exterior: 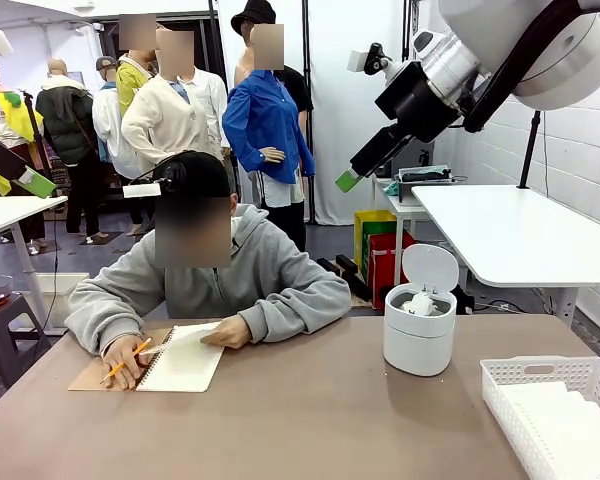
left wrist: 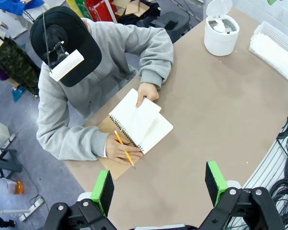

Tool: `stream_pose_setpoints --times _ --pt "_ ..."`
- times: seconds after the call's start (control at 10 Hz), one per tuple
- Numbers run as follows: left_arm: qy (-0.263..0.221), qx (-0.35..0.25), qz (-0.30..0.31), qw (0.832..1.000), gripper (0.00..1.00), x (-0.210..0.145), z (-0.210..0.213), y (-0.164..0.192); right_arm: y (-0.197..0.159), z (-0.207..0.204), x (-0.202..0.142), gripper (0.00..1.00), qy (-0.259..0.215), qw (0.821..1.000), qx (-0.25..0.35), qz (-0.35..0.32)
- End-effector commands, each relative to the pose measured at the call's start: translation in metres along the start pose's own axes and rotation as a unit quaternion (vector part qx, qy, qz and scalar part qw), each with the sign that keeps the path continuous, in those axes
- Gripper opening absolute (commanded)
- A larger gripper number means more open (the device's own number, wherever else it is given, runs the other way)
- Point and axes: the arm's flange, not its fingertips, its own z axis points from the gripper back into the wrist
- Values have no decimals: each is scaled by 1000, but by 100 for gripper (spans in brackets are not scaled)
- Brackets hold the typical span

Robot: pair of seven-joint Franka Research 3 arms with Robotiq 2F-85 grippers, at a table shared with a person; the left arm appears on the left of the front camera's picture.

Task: Sort the paper based on its condition.
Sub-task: If a person hands you a paper, place it in the Organizing basket , and if it's crumpled, put it in the Trash can.

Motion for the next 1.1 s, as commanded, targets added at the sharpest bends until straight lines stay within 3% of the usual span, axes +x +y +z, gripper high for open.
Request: stream_pose_setpoints --times 0.0,1.0 --pt "-1 0 1 1000 100 -1 0 1 -1 -1 1 100 1 1000 3 5" --pt "-1 0 1 1000 100 -1 0 1 -1 -1 1 100 1 1000 3 5"
